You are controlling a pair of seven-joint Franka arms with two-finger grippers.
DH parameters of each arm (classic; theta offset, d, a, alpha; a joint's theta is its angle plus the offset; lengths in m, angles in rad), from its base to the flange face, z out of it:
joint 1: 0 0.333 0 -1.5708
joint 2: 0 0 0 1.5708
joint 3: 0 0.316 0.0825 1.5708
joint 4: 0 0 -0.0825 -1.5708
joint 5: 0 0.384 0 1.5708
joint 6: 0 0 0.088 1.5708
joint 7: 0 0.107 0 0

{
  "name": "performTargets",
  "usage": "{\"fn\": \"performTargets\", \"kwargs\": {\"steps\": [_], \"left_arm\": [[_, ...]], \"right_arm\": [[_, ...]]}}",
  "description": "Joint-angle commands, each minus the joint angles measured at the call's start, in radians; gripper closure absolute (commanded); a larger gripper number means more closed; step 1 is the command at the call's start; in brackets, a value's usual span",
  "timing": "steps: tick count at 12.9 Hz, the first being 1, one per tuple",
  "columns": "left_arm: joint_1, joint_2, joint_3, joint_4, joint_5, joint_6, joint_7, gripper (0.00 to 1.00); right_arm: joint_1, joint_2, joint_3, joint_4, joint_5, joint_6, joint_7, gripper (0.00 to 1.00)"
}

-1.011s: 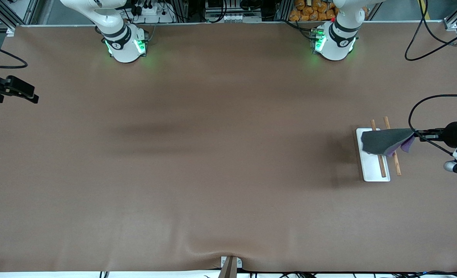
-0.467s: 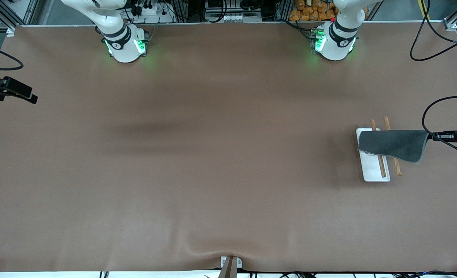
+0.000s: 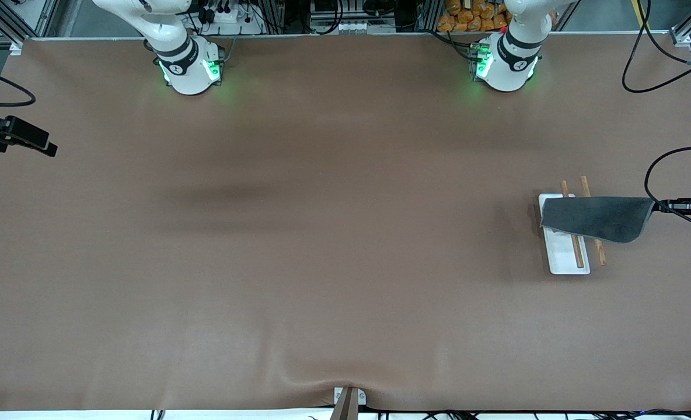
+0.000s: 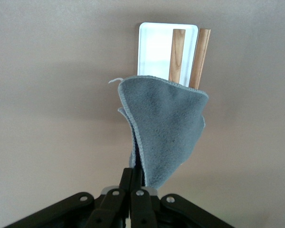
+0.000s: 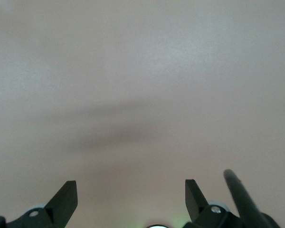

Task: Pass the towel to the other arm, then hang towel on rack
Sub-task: 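Lower the towel onto the dowels and open the left gripper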

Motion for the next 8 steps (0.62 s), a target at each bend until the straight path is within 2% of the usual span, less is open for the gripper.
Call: {"fn": "performTargets", "kwargs": {"steps": [1,2,3,4,5,6,8], "left_arm": [[0.009,-0.003,-0.006,-0.002,0.023,0.011,0.016,0.93],[0.017,-0.003,-0.006,-0.004,0.025,0.015,0.016,0.84],[0.021,-0.002,-0.006,-0.004,0.021,0.020,0.017,0.63],[0.024,0.001,-0.008,-0.002,0.020,0.023,0.017,0.46],[0.032,0.001,-0.008,-0.002,0.017,0.023,0.017,0.21],[0.041,0.000,-0.008,-0.002,0.011,0.023,0.017,0.00],[0.043,-0.017,-0.009,-0.001,0.011,0.020,0.019,0.00]], "right_arm": [[-0.044,-0.020,0.036,-0.010,0.012,0.000,-0.007,0.00],[-0.048,-0.020,0.040,-0.010,0.009,0.005,-0.007,0.00],[-0.044,-0.020,0.038,-0.010,0.004,0.005,-0.007,0.00],[-0.038,-0.020,0.038,-0.010,0.001,0.006,-0.007,0.00],[-0.036,-0.020,0.038,-0.010,0.000,0.008,-0.007,0.00],[-0.035,-0.020,0.038,-0.010,0.000,0.012,-0.007,0.00],[-0.036,-0.020,0.035,-0.010,-0.002,0.014,-0.007,0.00]]}}
